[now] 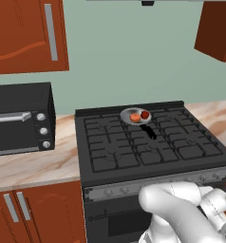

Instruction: Put the bell pepper and squash in the pan. Then turn on the rear center burner and set the heat to medium.

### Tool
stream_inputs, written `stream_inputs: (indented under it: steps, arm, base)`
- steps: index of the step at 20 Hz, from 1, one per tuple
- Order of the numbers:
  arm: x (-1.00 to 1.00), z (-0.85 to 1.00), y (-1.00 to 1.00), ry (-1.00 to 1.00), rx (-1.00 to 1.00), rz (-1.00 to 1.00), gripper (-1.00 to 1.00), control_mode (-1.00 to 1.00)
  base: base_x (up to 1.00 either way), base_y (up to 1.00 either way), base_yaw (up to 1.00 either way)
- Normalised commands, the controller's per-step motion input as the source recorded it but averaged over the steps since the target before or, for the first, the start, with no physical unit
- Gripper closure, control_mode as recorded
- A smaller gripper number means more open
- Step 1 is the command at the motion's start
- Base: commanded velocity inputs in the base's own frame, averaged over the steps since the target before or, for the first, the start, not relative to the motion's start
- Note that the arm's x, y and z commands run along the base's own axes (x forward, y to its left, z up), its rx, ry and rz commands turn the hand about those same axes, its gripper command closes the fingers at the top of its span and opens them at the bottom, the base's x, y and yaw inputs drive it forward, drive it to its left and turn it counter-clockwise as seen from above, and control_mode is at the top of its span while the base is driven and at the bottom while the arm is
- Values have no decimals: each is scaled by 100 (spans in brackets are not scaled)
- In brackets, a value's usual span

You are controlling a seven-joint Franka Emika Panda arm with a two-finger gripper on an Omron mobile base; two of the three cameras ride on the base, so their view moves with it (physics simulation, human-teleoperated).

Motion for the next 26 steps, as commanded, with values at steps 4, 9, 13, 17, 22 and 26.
stream_inputs:
  steps: [4,9,13,17,22,26]
  arm:
    - [20,-9,-1,-2,0,0,-100,-100]
    - [12,-34,-5,0,0,0,-100,-100]
    - [10,-29,-14,0,0,0,-100,-100]
    - [4,-7,-24,-6,-1,0,-100,-100]
    - [0,0,-1,-4,0,0,-100,-100]
    - [0,0,0,0,0,0,-100,-100]
  base:
    - [0,0,0]
    - [0,0,0]
    - [0,0,0]
    - [0,0,0]
    - [0,0,0]
    - [0,0,0]
